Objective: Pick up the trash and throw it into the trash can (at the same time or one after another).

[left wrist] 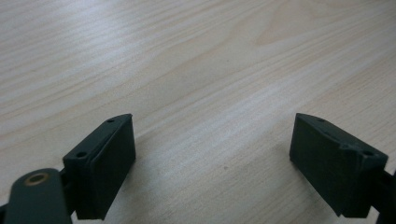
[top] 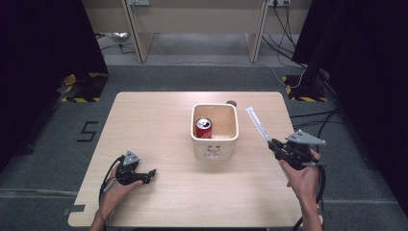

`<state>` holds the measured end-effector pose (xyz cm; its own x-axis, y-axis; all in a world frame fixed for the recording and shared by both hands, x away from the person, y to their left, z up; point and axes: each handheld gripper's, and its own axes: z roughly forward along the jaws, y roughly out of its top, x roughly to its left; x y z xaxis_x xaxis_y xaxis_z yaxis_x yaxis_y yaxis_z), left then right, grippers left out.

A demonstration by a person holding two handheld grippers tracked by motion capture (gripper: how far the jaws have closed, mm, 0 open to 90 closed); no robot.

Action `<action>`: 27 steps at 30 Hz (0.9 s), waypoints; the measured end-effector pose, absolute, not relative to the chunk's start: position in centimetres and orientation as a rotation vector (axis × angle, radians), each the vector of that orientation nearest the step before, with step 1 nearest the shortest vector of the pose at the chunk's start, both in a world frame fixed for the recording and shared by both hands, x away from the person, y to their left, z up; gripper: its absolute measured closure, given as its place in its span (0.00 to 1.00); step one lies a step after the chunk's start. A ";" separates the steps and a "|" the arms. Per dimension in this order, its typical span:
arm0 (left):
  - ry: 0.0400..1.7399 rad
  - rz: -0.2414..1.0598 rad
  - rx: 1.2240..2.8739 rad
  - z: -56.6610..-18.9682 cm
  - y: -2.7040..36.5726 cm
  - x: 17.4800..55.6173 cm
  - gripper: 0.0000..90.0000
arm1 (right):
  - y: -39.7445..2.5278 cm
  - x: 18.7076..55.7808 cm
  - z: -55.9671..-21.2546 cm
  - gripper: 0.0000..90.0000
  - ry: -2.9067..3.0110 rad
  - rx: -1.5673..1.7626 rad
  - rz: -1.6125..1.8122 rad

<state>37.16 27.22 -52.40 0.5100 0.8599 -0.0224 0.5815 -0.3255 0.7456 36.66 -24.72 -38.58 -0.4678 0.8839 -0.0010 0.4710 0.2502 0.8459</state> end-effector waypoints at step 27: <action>1.175 0.496 2.040 -52.4 27.2 37.2 0.15 | -17.1 39.3 -34.4 0.88 2.226 0.998 1.063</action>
<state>37.16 27.24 -52.38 0.5106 0.8595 -0.0229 0.5827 -0.3263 0.7443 39.26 -17.06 -34.36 -0.6211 0.7768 -0.1039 0.4074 0.4333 0.8039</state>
